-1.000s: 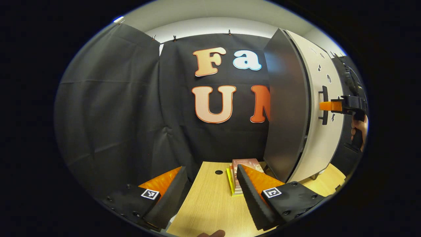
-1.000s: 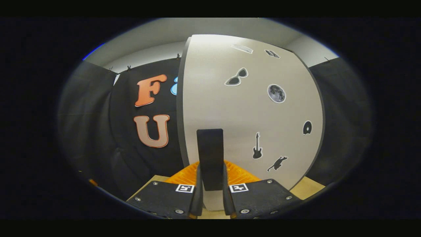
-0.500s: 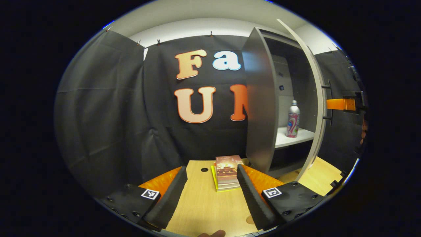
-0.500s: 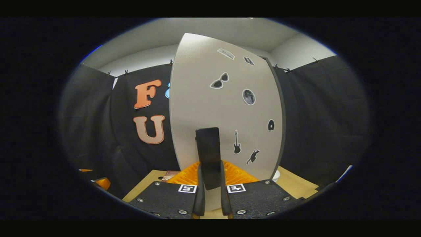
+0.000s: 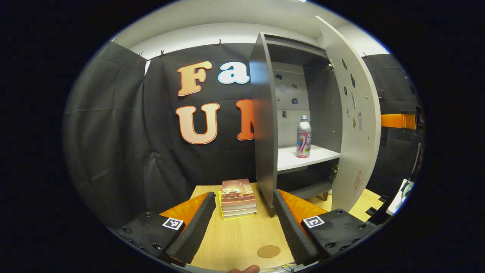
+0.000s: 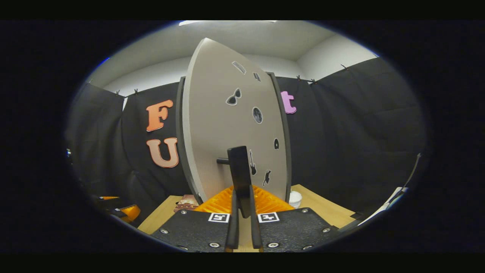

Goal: Open the cabinet door with the right hand, grasp the bottle in the cabinet with the left hand and place it on the coaster, then close the cabinet door with the right hand.

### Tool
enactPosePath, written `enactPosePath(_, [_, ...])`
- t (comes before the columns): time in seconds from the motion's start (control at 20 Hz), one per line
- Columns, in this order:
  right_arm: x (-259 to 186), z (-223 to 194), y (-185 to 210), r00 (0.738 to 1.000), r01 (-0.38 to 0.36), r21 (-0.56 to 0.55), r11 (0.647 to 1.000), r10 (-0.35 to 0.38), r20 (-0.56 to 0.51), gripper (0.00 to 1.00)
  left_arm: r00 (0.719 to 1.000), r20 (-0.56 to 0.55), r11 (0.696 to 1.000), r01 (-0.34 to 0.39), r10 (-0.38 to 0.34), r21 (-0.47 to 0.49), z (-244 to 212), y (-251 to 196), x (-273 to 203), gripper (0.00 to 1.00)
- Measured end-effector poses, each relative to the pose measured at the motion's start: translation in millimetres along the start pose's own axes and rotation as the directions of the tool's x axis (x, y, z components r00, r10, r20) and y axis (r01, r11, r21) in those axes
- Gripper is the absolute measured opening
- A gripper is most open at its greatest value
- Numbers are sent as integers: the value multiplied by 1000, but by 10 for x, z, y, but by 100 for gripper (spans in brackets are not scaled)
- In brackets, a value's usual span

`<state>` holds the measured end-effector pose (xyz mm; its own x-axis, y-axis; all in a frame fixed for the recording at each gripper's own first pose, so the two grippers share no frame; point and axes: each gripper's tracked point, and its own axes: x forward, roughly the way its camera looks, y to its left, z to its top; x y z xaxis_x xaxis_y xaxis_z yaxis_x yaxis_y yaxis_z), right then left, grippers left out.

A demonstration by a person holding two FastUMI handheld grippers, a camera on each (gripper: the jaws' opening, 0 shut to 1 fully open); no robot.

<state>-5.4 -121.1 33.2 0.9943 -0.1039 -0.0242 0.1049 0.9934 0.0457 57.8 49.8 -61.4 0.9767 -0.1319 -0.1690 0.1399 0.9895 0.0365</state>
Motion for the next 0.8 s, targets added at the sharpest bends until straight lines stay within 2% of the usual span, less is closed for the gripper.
enactPosePath(0.05, [-62, 13, -90, 1000, 6, -2, 1000, -6, 0, 14, 1000, 1, 1000, 7, -7, 2, 5, -28, 12, 99])
enactPosePath(0.4, [-301, 96, -755, 999, 33, 14, 999, -33, 16, 7, 999, -4, 999, 34, -34, 9, 1, -194, 4, 97])
enactPosePath(0.65, [-324, 143, -1219, 1000, 14, 20, 1000, -15, 16, 6, 999, -6, 999, 43, -43, 8, -1, -311, -1, 99])
enactPosePath(0.7, [-330, 157, -1300, 1000, 8, 27, 1000, -8, 16, 1, 999, -6, 999, 40, -40, 8, 3, -325, -1, 99])
enactPosePath(0.8, [-321, 168, -1474, 1000, -7, 38, 999, 6, 19, 6, 999, -5, 999, 38, -38, 5, 14, -365, -4, 99])
